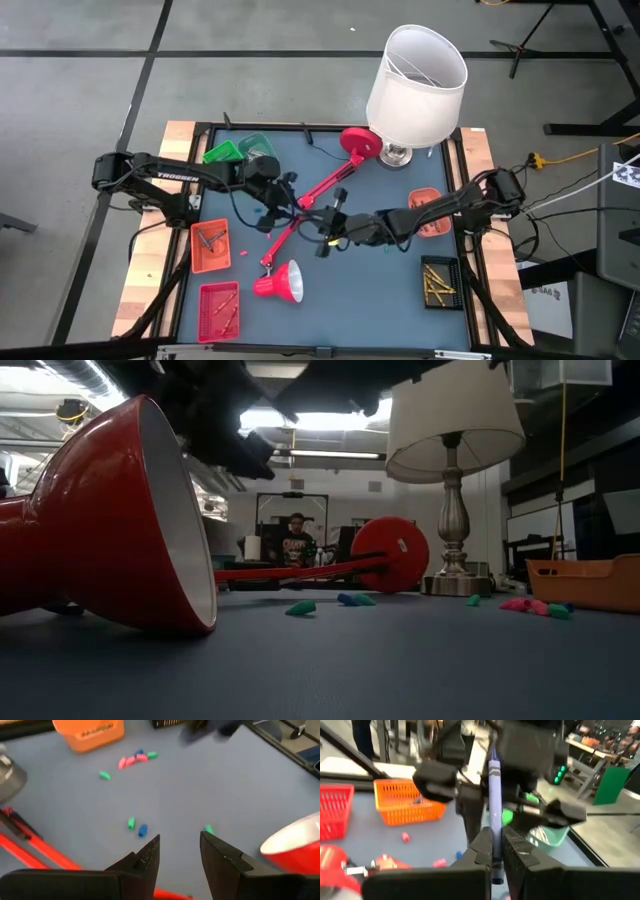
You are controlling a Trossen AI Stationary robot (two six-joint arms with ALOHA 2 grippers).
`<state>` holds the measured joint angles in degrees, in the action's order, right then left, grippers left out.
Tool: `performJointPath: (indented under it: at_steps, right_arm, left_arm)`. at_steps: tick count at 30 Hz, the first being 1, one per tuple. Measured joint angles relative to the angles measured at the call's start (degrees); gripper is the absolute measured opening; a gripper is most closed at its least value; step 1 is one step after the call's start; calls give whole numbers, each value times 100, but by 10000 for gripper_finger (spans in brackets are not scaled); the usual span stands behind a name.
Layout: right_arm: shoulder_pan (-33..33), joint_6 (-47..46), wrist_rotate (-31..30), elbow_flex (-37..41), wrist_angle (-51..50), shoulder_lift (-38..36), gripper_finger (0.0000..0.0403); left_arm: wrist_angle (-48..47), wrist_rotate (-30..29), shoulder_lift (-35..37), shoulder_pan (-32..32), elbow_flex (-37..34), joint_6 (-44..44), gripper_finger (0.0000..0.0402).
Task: Sort crayons
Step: Put the dark blue crayon into the left orange bin
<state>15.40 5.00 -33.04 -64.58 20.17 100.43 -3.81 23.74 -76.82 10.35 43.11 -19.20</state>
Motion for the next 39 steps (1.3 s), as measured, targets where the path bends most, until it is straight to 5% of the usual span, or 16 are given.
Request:
performJointPath:
  at_steps: [10, 27, 39]
  right_arm:
    - [-7, -13, -2, -2, -746, -97, 21]
    - [0, -193, 0, 0, -1582, -97, 21]
    - [-9, -205, -24, 0, -1585, -97, 21]
  left_arm:
    - [979, -2, 0, -264, 0, 71, 124]
    - [990, -270, 0, -293, 0, 268, 122]
    - [985, -539, 0, -293, 0, 268, 29]
